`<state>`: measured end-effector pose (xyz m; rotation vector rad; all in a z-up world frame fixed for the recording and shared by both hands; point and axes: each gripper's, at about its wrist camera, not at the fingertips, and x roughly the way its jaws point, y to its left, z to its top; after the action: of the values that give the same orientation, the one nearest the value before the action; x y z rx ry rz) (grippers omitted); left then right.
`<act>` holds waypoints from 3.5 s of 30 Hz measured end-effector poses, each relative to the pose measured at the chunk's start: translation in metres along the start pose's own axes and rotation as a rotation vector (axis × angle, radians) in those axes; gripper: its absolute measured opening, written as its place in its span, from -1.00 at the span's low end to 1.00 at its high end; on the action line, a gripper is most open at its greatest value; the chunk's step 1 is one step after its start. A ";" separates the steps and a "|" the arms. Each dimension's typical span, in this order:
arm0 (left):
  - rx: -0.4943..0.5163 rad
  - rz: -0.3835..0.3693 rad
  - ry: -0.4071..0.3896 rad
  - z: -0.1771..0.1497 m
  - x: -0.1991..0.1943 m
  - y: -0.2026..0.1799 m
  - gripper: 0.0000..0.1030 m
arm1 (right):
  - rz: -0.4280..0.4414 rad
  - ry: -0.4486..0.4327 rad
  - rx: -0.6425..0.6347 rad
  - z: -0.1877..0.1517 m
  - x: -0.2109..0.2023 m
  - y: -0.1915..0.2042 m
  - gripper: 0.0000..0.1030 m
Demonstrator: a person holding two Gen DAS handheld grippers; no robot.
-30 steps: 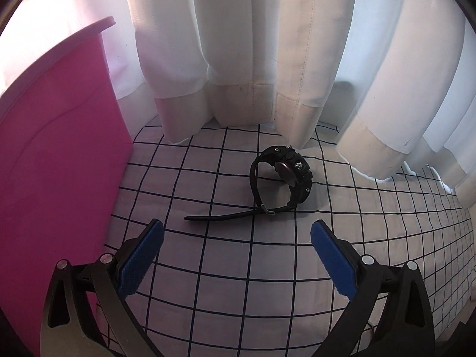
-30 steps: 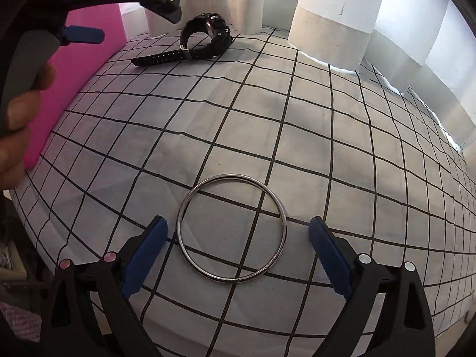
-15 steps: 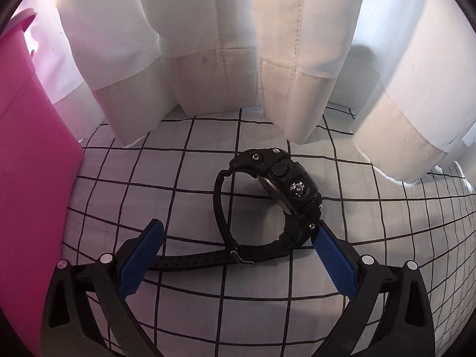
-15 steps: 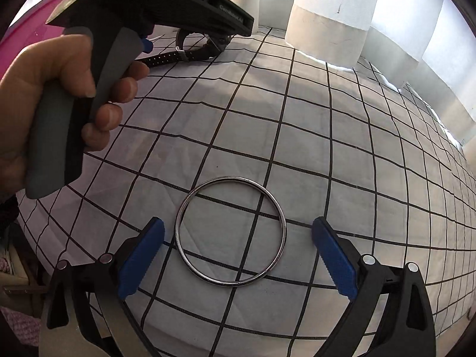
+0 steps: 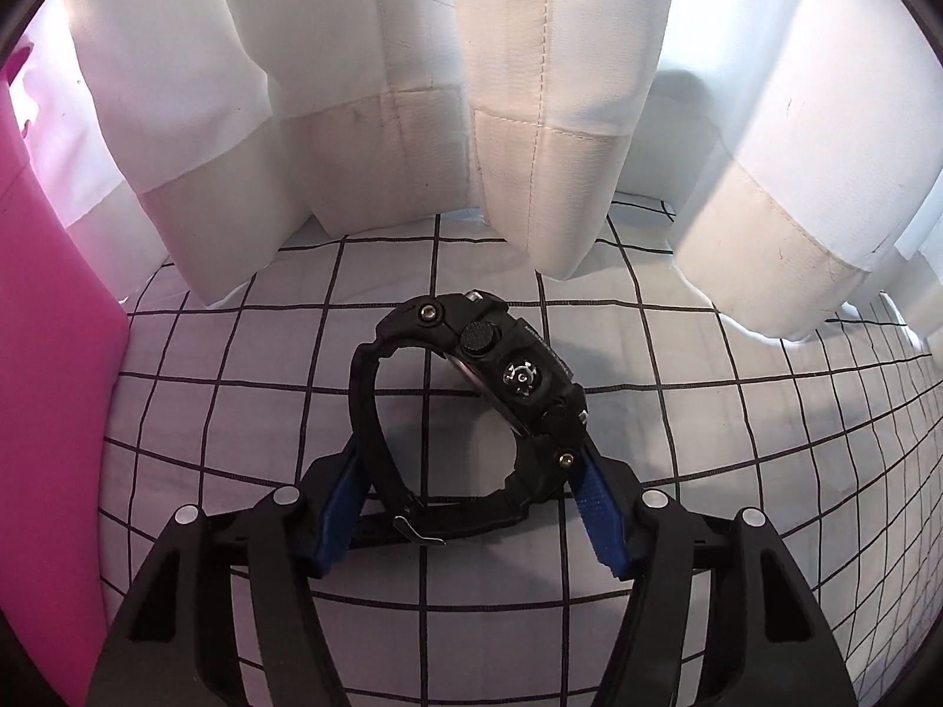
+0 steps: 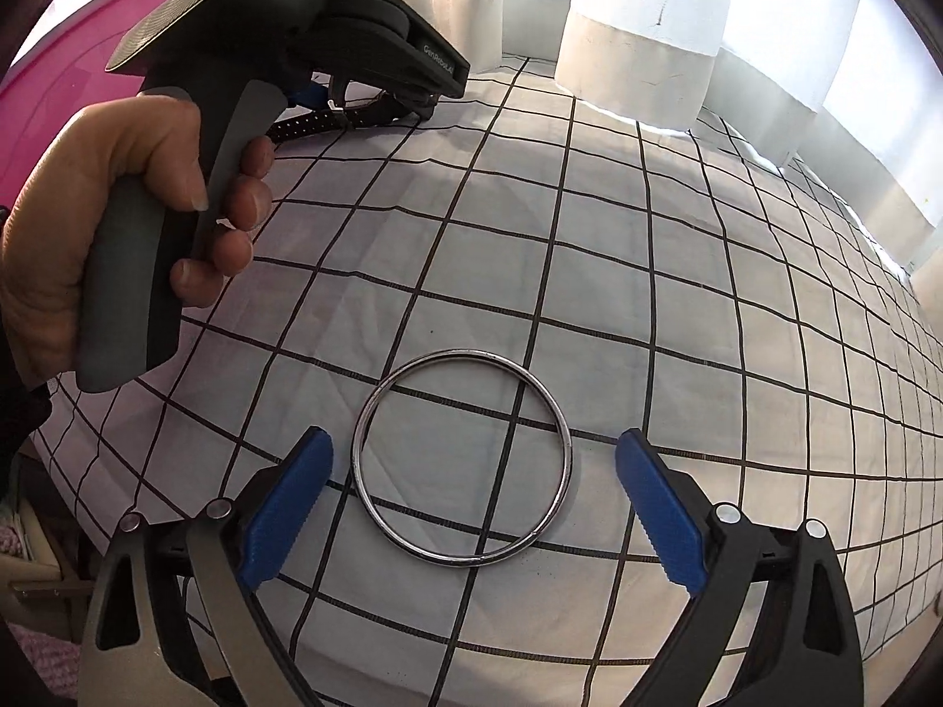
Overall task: Organize jewelry
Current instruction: 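Grasp the silver bangle with the right tool while the left tool grasps the black watch, then carry the bangle and watch in both tools over the pink tub, then open both tools to drop the bangle and watch into the tub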
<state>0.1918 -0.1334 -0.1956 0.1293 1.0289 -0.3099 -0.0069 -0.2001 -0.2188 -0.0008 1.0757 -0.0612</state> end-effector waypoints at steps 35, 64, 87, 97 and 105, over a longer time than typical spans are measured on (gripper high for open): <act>0.008 -0.023 -0.160 -0.009 -0.126 -0.005 0.15 | 0.032 -0.186 0.016 0.028 -0.068 0.002 0.38; -0.277 0.276 -0.392 0.029 -0.334 0.158 0.16 | 0.295 -0.515 -0.311 0.177 -0.176 0.145 0.38; -0.517 0.330 -0.158 -0.054 -0.293 0.283 0.18 | 0.364 -0.248 -0.479 0.244 -0.100 0.292 0.38; -0.521 0.307 -0.127 -0.053 -0.269 0.284 0.45 | 0.253 -0.211 -0.495 0.254 -0.089 0.297 0.40; -0.508 0.321 -0.202 -0.045 -0.292 0.278 0.83 | 0.241 -0.200 -0.438 0.261 -0.089 0.281 0.40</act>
<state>0.1025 0.1984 0.0204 -0.1927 0.8427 0.2300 0.1942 0.0770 -0.0249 -0.2663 0.8656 0.3852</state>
